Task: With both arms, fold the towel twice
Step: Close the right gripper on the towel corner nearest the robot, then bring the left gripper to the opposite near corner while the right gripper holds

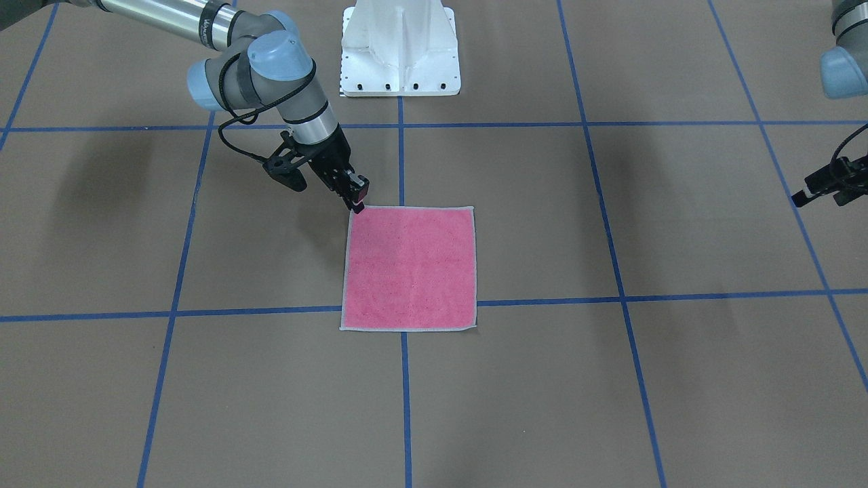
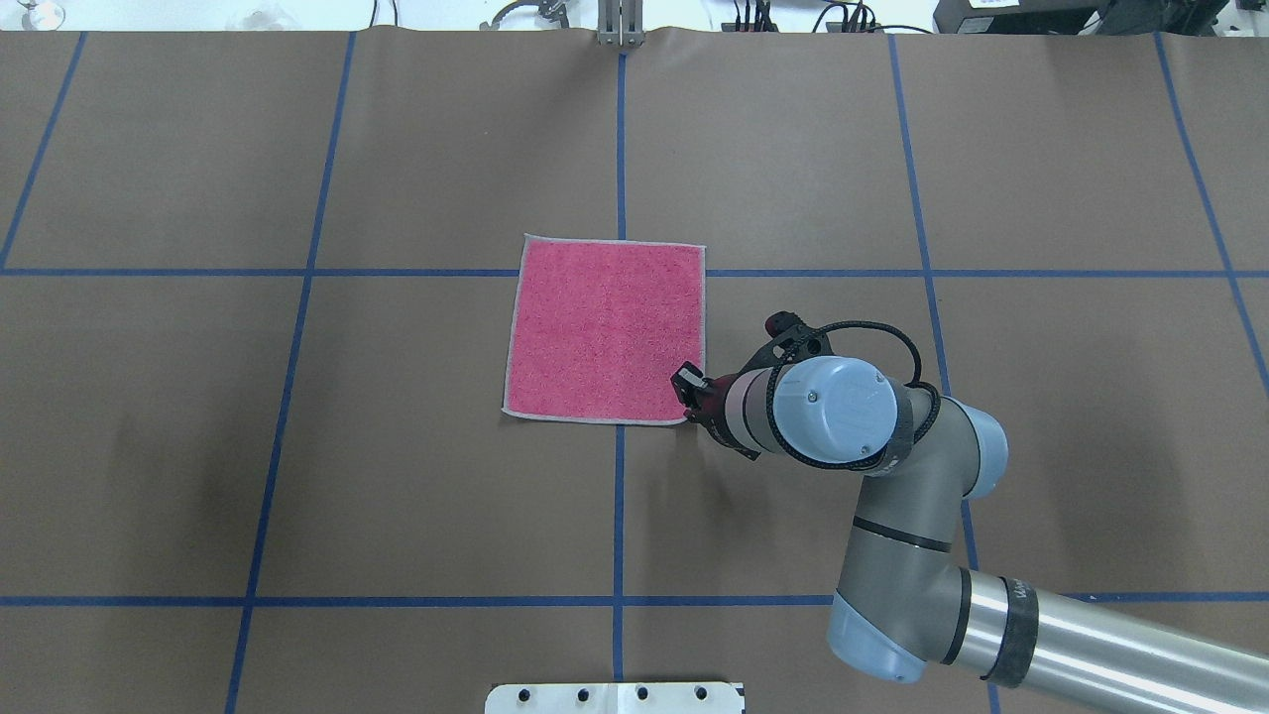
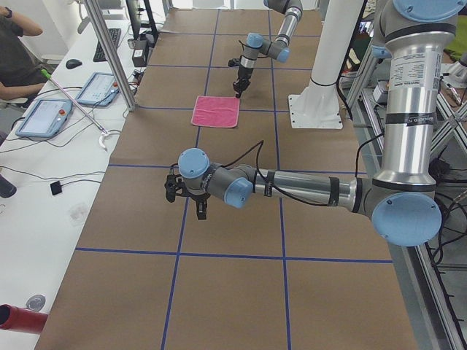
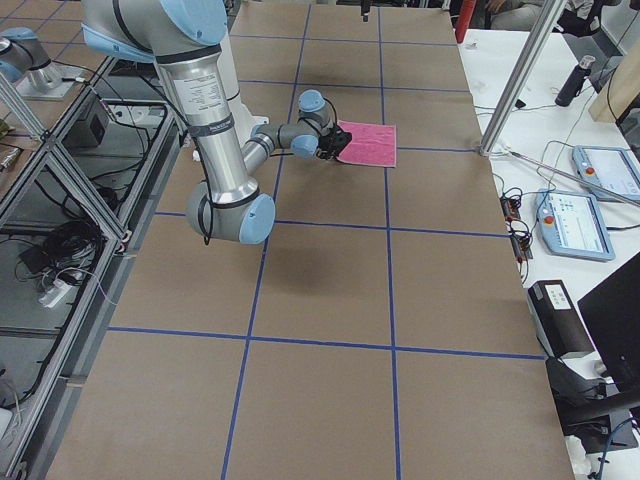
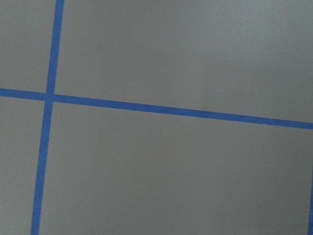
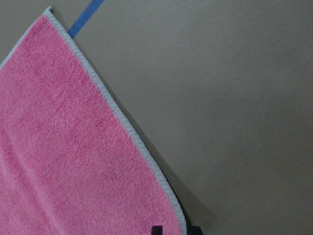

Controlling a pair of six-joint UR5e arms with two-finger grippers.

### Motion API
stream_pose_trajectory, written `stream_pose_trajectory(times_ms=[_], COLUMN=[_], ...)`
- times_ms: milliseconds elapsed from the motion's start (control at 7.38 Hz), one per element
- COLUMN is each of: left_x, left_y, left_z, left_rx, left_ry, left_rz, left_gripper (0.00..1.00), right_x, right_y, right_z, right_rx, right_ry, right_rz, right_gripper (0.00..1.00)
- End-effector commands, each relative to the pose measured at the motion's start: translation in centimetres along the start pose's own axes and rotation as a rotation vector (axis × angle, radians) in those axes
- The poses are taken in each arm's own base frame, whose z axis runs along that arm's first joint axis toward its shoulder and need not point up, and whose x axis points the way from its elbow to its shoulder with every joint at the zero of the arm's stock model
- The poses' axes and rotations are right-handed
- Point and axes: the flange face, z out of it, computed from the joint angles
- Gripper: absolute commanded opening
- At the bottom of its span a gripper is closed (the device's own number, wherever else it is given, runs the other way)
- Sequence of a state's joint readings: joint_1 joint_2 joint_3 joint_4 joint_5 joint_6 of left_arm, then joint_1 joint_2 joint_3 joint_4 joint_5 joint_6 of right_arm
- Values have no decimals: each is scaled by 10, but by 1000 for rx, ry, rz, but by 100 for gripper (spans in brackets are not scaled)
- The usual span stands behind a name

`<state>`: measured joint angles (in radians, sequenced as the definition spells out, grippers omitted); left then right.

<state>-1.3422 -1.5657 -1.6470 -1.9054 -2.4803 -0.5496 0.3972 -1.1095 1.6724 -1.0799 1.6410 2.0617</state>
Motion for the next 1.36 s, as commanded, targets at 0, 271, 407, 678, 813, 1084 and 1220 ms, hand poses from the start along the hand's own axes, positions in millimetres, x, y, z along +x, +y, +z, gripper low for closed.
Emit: stream_pose_trajectory(times_ms=[0,271,407,678,813,1084,1220], left_x=[1,4,22,92,123,197,264], left_y=[-2,-3,-11,-19,-21,9,29], left_z=[0,-2,-2,19,28,71,86], left_rx=[3,6,11,7,60,96,120], left_ry=[-2,0,10,52,60,114,153], left_rz=[1,4,-33,-115,-161,-273,-329], left_gripper=[100,100,99,99,99,99,99], right_x=[-1,-1,-3,19,28,38,43], right_y=[0,1,-2,-6,-3,1,1], right_z=[-4,-7,-15,-36,-40,-51,-59], right_rx=[0,-2,-4,-20,-30,-52,-60], right_ry=[-9,-13,-24,-25,-20,-18,-21], right_rz=[-2,-2,0,-5,-7,-16,-18], right_gripper=[0,0,0,0,0,0,0])
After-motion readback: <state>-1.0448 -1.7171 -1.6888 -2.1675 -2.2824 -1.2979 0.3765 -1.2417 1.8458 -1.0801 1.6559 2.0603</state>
